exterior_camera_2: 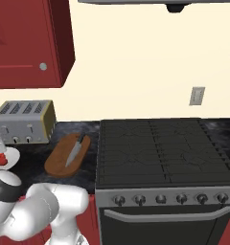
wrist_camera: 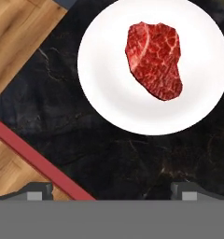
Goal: Pick up the knife from the drawer and place it on the cutting board. Then place the meat from the plate to the cutting board.
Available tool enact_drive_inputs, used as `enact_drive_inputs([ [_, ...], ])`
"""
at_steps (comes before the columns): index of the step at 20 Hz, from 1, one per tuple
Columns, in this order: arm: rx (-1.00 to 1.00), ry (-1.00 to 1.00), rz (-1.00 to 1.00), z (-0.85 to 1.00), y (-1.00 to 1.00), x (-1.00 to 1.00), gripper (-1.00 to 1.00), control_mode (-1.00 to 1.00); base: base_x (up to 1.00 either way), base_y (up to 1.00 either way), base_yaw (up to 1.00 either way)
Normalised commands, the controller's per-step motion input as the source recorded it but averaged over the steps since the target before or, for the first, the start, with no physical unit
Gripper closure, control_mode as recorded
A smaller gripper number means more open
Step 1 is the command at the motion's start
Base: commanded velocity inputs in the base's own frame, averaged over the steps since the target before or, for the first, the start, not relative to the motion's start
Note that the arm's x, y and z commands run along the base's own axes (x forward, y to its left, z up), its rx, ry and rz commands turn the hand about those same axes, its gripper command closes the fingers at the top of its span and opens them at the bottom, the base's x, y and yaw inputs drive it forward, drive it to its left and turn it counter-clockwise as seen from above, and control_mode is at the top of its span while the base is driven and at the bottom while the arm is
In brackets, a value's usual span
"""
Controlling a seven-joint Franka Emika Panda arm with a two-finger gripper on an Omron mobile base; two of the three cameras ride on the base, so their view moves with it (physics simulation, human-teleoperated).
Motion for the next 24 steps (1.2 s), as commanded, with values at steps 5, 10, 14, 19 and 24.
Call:
enact_drive_inputs([
  [5,0.00,0.00,0.00,-0.07,0.01,0.29,-1.00,-1.00,0.00,0.00,0.00],
  [10,0.00,0.00,0.00,-0.03,0.00,0.31,-1.00,-1.00,0.00,0.00,0.00],
  [14,0.00,0.00,0.01,-0.14,0.13,0.23,-1.00,-1.00,0.00,0.00,0.00],
  [19,0.00,0.00,0.02,-0.17,0.16,0.16,-1.00,-1.00,0.00,0.00,0.00],
  [24,0.00,0.00,0.04,-0.18,0.10,0.06,-1.00,-1.00,0.00,0.00,0.00],
])
